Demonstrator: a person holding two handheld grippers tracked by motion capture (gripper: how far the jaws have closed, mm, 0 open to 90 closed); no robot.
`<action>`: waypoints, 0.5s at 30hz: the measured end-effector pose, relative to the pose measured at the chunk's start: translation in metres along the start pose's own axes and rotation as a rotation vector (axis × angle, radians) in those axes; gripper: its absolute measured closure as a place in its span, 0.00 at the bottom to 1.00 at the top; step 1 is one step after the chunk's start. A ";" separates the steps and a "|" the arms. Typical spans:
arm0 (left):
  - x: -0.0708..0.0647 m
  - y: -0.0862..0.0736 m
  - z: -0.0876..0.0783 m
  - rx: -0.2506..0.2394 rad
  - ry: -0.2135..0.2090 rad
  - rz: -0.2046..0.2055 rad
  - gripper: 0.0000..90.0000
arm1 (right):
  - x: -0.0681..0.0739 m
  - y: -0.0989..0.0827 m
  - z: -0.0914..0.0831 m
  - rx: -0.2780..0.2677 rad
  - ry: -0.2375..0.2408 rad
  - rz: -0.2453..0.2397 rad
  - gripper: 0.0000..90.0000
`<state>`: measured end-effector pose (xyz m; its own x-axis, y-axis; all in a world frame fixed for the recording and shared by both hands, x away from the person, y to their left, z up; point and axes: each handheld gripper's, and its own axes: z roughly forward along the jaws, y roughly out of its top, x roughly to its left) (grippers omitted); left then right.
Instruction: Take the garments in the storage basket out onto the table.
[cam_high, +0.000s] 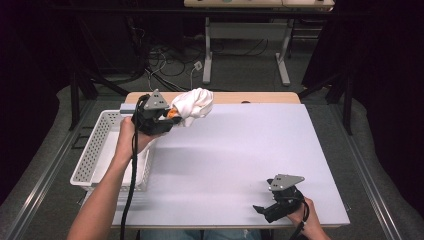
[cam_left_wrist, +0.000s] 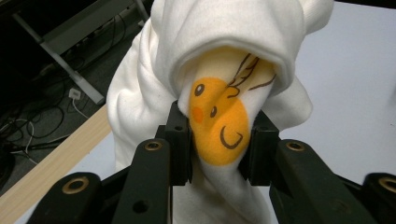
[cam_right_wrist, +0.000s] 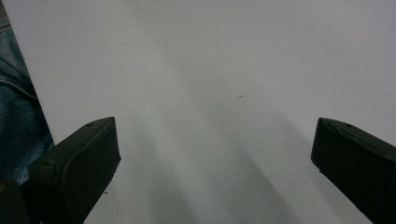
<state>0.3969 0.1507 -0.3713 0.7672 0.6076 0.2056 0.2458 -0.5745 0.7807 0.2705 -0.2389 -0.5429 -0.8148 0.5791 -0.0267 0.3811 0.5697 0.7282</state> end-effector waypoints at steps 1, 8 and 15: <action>0.000 0.000 0.000 0.000 0.000 0.000 0.76 | 0.000 0.000 0.000 0.002 0.006 0.003 0.01; -0.002 0.015 0.003 -0.012 -0.010 0.028 0.76 | 0.000 0.000 -0.001 0.002 0.000 0.003 0.01; -0.004 0.026 0.006 -0.021 -0.020 0.039 0.76 | 0.000 0.000 -0.001 -0.001 0.001 0.001 0.01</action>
<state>0.4037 0.1299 -0.3549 0.7874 0.5741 0.2246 0.2034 -0.5859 0.7844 0.2701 -0.2393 -0.5422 -0.8148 0.5792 -0.0254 0.3817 0.5688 0.7286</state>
